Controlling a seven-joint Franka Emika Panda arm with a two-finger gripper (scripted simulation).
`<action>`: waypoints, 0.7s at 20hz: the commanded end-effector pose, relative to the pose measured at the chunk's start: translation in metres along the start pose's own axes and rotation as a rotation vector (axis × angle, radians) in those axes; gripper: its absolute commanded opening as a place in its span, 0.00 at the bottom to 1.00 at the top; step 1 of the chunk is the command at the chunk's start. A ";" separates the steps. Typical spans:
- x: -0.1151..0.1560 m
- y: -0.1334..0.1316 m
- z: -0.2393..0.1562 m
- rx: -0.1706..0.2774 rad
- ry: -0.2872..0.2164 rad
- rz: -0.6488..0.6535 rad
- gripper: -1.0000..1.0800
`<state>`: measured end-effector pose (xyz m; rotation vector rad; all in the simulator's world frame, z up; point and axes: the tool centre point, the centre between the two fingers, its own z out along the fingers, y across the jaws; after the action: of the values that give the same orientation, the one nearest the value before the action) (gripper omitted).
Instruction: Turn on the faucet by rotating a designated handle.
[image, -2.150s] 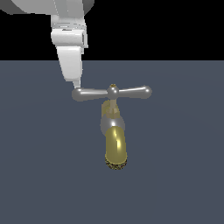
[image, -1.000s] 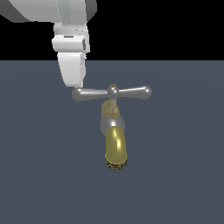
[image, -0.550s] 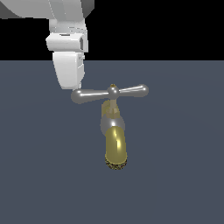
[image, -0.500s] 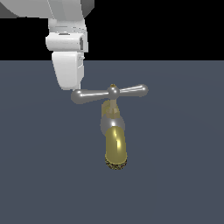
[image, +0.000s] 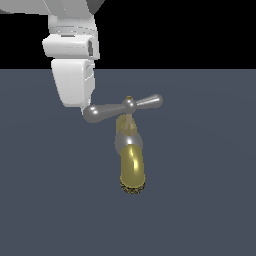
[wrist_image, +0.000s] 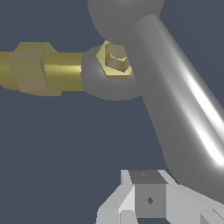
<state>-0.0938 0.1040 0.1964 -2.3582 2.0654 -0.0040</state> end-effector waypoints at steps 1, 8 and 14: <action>-0.002 0.011 0.001 -0.007 0.003 -0.002 0.00; -0.001 0.019 0.000 -0.001 0.001 -0.006 0.00; 0.011 0.034 0.000 -0.002 0.001 -0.006 0.00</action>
<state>-0.1226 0.1004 0.1966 -2.3793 2.0389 -0.0037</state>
